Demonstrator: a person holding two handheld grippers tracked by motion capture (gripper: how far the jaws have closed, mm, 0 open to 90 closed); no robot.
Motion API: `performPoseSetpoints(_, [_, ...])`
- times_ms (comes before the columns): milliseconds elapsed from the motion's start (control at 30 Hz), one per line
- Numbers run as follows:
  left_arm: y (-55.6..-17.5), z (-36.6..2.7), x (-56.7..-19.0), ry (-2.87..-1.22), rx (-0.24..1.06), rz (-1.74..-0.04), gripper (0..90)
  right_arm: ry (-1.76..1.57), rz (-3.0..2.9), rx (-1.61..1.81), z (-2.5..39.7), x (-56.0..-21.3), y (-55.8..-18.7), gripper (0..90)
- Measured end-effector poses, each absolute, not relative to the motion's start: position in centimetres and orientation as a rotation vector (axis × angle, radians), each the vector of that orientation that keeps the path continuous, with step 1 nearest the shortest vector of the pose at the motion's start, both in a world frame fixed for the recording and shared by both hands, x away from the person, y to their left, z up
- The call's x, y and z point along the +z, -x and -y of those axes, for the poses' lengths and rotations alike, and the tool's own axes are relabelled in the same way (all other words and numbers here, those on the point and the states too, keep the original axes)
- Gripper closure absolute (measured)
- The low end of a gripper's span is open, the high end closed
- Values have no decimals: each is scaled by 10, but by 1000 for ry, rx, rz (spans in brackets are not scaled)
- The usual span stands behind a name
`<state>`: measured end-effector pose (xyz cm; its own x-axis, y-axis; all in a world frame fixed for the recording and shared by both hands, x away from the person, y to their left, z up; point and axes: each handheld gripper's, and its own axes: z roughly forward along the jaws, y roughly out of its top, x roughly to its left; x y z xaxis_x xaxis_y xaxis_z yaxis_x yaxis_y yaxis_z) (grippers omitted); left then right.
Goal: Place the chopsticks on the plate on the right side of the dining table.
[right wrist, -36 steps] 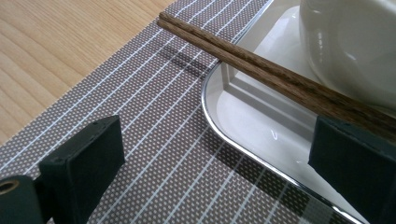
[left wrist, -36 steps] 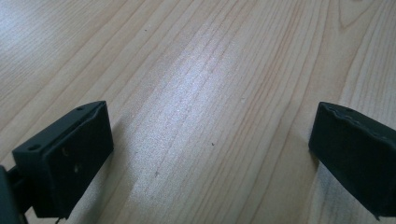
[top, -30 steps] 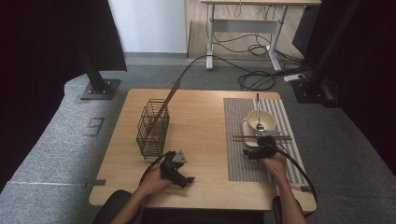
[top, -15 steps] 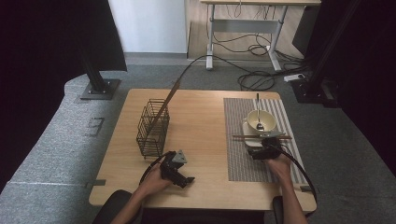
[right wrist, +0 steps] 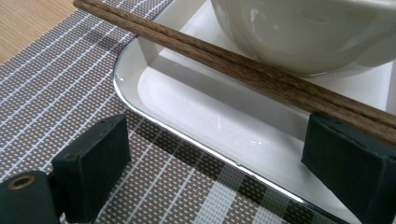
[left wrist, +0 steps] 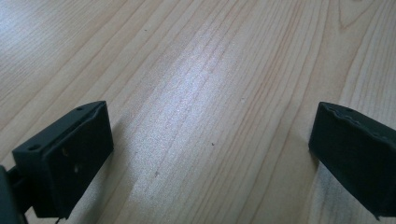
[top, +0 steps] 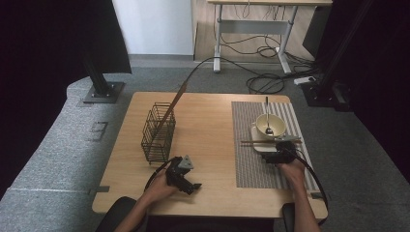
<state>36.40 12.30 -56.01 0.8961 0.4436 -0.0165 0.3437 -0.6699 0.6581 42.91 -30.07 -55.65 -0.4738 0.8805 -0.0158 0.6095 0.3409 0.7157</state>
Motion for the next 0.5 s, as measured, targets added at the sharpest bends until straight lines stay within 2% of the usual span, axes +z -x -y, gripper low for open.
performPoseSetpoints(300, [-364, -123, -560, -2366, 188, -562, 0, -1294, -2191, 899, 304, -550, -424, 67])
performPoseSetpoints(500, [-364, -123, -560, -2366, 188, -561, 0, -1355, -2068, 861, 327, -540, -420, 67])
